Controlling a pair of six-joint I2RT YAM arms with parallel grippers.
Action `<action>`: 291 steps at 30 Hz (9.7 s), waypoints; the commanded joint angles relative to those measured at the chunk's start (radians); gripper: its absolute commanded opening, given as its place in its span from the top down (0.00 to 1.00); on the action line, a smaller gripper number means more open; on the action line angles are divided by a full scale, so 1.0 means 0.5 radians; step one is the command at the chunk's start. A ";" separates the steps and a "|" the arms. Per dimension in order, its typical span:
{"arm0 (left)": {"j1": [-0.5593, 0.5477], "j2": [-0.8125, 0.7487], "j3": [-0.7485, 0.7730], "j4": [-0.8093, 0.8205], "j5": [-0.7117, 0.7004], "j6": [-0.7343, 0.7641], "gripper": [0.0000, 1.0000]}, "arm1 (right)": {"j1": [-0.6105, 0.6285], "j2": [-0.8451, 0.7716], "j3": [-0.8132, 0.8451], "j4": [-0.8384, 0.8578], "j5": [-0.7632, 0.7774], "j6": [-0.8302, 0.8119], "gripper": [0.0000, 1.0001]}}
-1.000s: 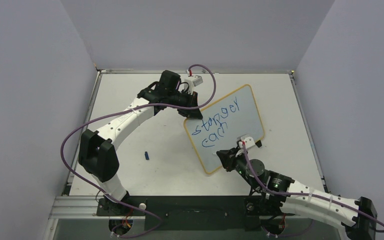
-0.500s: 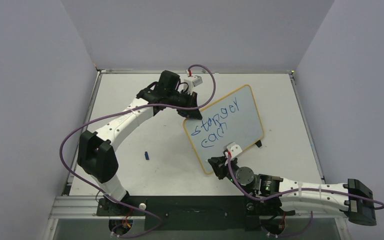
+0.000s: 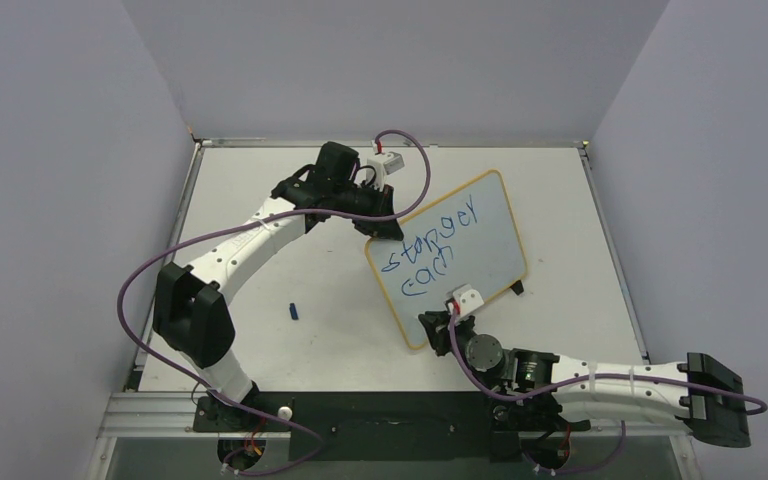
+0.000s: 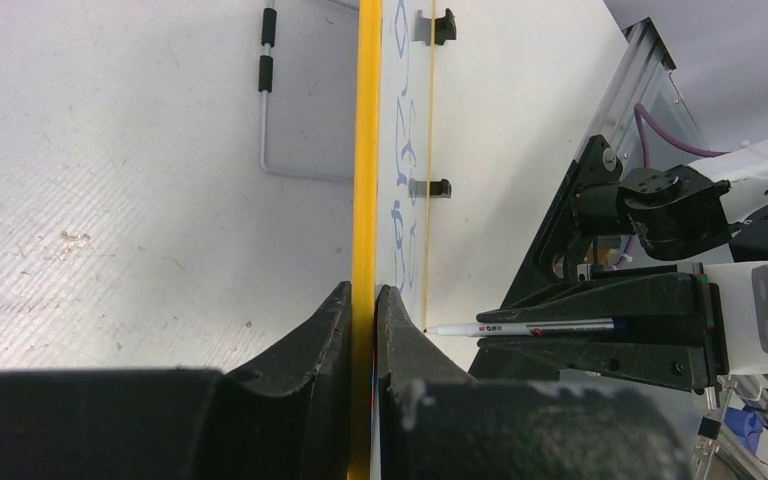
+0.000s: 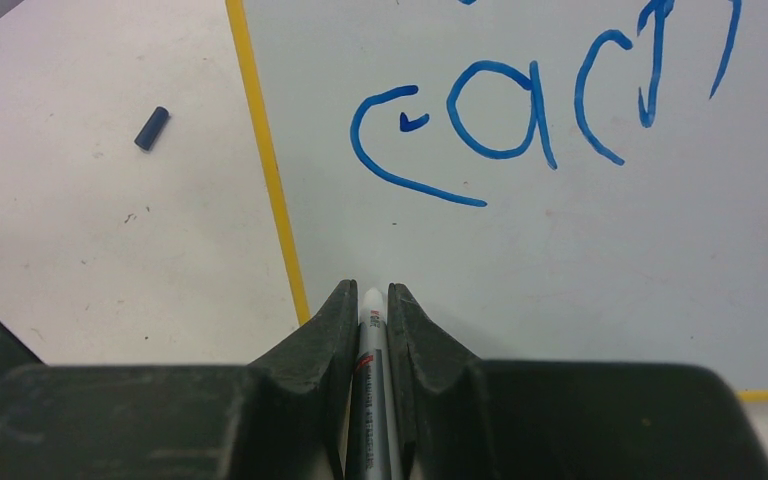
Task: Write a sentence on the whiteboard
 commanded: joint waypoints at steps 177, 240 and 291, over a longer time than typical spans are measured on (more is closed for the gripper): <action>-0.006 -0.169 -0.060 0.108 -0.179 0.014 1.00 | -0.435 -0.113 -0.227 0.464 0.296 0.665 1.00; -0.009 -0.208 -0.078 0.098 -0.325 -0.129 1.00 | -0.729 0.030 -0.078 0.098 0.116 0.779 1.00; -0.010 -0.200 -0.051 0.086 -0.332 -0.144 1.00 | -0.865 -0.150 -0.159 -0.099 0.074 0.748 1.00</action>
